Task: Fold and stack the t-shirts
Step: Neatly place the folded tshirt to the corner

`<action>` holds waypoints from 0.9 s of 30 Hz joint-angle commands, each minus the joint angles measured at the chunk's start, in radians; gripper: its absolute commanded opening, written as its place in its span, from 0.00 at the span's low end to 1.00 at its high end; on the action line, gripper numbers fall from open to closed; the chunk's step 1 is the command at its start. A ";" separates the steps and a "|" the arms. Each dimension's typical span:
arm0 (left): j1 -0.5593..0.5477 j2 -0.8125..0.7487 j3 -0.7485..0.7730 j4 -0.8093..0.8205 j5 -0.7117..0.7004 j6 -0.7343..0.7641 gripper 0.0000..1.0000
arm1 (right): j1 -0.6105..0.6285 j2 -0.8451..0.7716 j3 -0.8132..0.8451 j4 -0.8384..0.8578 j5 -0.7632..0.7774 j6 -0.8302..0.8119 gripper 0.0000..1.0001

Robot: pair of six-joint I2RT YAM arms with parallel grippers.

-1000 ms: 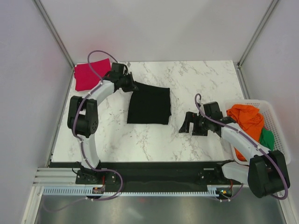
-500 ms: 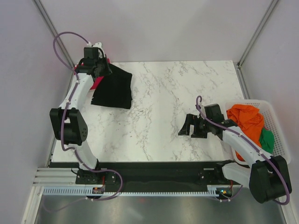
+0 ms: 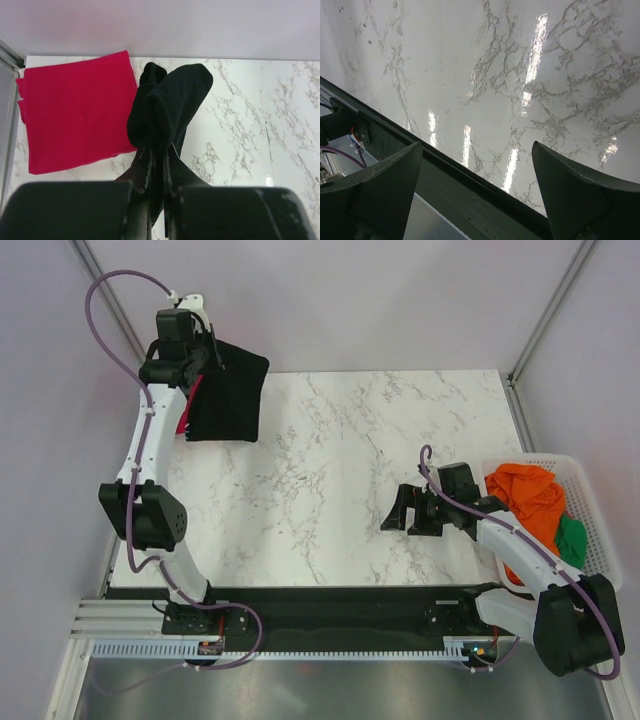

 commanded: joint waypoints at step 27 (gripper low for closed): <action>0.147 0.159 0.255 0.040 0.166 0.029 0.02 | 0.001 0.035 -0.010 0.042 -0.035 -0.008 0.98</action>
